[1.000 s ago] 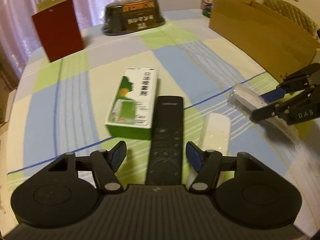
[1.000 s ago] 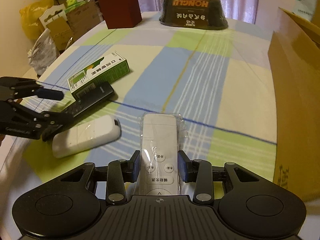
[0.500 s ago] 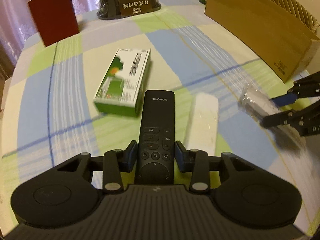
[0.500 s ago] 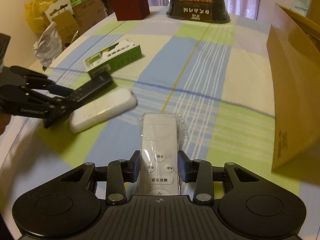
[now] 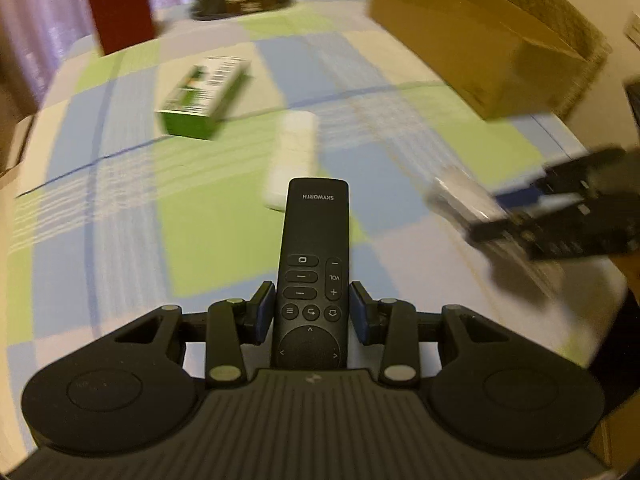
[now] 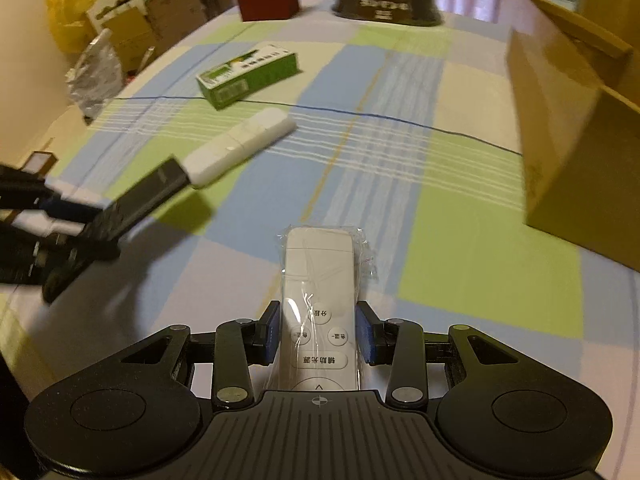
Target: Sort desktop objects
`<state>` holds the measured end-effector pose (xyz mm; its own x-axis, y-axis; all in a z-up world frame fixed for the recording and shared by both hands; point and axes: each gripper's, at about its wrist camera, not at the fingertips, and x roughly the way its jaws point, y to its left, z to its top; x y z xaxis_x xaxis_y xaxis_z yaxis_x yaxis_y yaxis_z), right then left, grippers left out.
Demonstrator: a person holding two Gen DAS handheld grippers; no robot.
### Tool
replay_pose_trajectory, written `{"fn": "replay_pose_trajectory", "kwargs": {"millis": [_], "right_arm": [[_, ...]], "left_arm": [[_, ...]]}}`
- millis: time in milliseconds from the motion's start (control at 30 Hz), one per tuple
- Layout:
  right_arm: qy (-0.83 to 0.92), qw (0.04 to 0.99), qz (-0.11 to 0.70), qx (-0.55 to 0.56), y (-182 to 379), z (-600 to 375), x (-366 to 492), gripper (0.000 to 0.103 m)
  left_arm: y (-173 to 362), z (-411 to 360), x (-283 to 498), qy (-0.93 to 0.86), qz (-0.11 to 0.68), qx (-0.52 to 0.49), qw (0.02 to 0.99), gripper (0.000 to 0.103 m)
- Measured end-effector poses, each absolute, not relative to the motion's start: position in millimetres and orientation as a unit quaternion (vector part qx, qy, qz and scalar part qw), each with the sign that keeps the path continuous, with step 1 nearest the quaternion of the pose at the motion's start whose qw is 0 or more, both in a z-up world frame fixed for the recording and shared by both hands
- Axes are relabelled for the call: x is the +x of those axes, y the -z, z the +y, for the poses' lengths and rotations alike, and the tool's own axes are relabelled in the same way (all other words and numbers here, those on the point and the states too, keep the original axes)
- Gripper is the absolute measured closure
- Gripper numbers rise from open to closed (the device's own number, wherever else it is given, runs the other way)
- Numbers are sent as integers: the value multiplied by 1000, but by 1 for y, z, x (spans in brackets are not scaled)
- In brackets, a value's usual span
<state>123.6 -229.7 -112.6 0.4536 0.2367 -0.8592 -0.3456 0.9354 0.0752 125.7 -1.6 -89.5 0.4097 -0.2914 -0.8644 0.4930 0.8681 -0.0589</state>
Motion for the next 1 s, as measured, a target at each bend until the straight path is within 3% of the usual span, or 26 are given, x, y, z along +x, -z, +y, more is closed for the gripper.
{"fn": "replay_pose_trajectory", "kwargs": {"millis": [233,367,400,433,467,800,833,867,900,1000], "right_arm": [[-164,854,491,-54,116,-241,113,65],[-165,858,484,-51,118,-243,114,64],[-164,859,483,-51,118,-243,115,56],[-163,860,482,-50,119,-243,116,40],[-161,860,481,-50,121,-243,117,35],[-160,865,473,-51,122,-241,115,36],[-159,866,472,-52,121,-241,114,45],[-160,865,472,-51,121,-241,114,64],[-160,864,474,-45,120,-241,114,65],[-160,864,477,-37,116,-243,114,65]], "left_arm": [[106,-33,117,243,483,136,830,68],[109,-37,122,244,476,142,833,57],[109,-39,123,244,474,144,833,56],[110,-40,125,244,474,147,833,56],[111,-41,127,245,474,149,833,56],[118,-47,128,251,476,157,828,56],[118,-46,128,252,478,154,827,61],[118,-46,128,253,479,151,827,64],[117,-46,128,252,479,150,827,69],[116,-47,128,249,483,151,826,69]]}}
